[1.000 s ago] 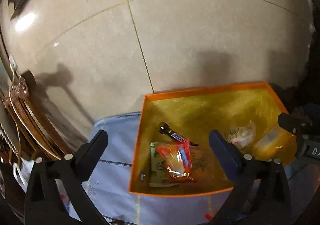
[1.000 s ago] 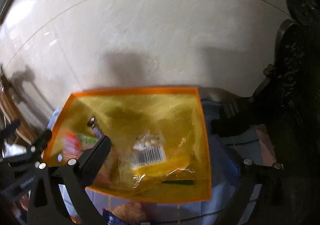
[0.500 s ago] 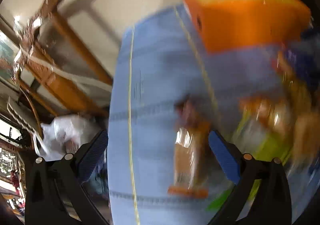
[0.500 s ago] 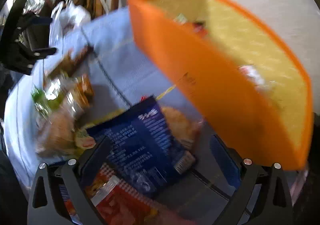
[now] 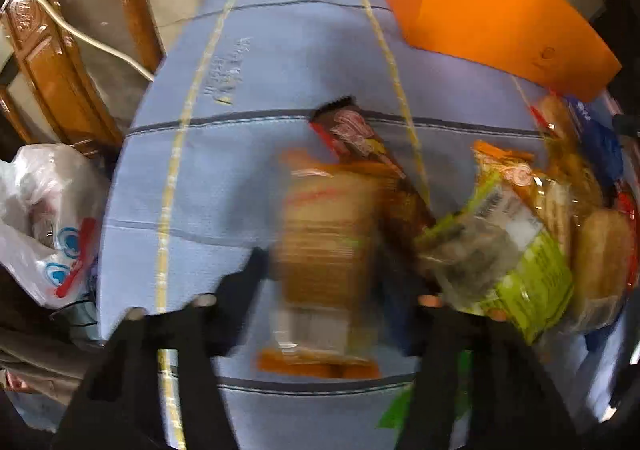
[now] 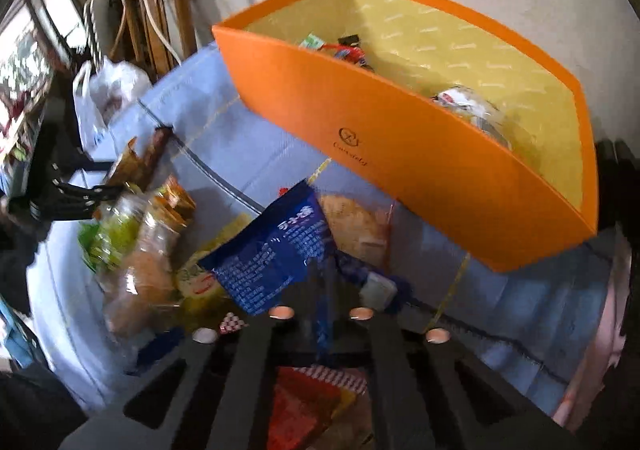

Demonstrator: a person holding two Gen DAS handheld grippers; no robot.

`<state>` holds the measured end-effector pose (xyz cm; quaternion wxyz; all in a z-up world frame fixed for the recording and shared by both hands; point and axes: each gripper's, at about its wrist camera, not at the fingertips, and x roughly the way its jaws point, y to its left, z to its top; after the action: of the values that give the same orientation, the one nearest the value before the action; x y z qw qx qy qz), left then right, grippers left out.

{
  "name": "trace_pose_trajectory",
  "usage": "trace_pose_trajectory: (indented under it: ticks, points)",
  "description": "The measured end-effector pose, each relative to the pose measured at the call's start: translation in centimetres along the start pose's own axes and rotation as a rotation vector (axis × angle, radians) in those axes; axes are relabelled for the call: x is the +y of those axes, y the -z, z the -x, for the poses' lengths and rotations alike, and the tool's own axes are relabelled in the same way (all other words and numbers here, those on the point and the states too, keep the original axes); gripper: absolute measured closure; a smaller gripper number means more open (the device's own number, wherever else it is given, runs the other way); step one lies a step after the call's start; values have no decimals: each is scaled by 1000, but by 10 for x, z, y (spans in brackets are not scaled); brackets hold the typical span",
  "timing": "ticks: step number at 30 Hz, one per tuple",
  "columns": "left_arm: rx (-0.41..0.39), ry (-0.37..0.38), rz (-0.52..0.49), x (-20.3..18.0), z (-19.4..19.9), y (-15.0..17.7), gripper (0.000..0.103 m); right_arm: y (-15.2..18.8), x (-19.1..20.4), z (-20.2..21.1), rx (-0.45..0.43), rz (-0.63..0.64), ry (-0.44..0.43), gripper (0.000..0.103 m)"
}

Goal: Organize snacks
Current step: 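Grasp the orange bread pack with the left tool while the right tool grasps the blue snack bag, then carry both snacks over the orange box and open both tools to drop them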

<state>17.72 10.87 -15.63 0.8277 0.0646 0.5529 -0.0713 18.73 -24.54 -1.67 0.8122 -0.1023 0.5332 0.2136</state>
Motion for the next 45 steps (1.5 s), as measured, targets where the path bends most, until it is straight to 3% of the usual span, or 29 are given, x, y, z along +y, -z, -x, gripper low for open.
trace_pose_trajectory:
  ticks: [2, 4, 7, 10, 12, 15, 17, 18, 20, 27, 36, 42, 44, 45]
  points:
    - [-5, 6, 5, 1, 3, 2, 67, 2, 0, 1, 3, 17, 20, 95]
    - [-8, 0, 3, 0, 6, 4, 67, 1, 6, -6, 18, 49, 45, 4]
    - [-5, 11, 4, -2, 11, 9, 67, -4, 18, -8, 20, 151, 4, 4]
    - [-2, 19, 14, -1, 16, 13, 67, -15, 28, -24, 41, 321, 64, 4]
    - [1, 16, 16, -3, 8, 21, 67, -18, 28, -48, 129, 401, 54, 4]
    - [6, 9, 11, -3, 9, 26, 67, -13, 21, -74, 227, 399, -10, 4]
    - [13, 12, 14, -3, 11, 29, 67, -10, 16, -76, 225, 338, -36, 21]
    - [14, 16, 17, -1, 9, 29, 67, -8, 12, -75, 237, 274, -40, 37]
    - [14, 25, 31, 1, 11, 30, 67, -7, 12, -67, 232, 227, 11, 51]
    - [-70, 64, 100, 6, 41, 24, 68, 3, 17, -13, 139, 69, 66, 55]
    - [-178, 9, 73, -7, 101, 15, 68, -12, -6, 76, -72, -160, 102, 55]
    - [-319, 5, 56, -36, 156, -28, 68, -34, -21, 104, -207, -256, 83, 55]
    - [-356, -48, 80, -44, 164, -55, 68, -46, -27, 106, -247, -289, 70, 55]
    - [-371, -139, 93, -52, 166, -71, 68, -54, -34, 108, -275, -319, 78, 55]
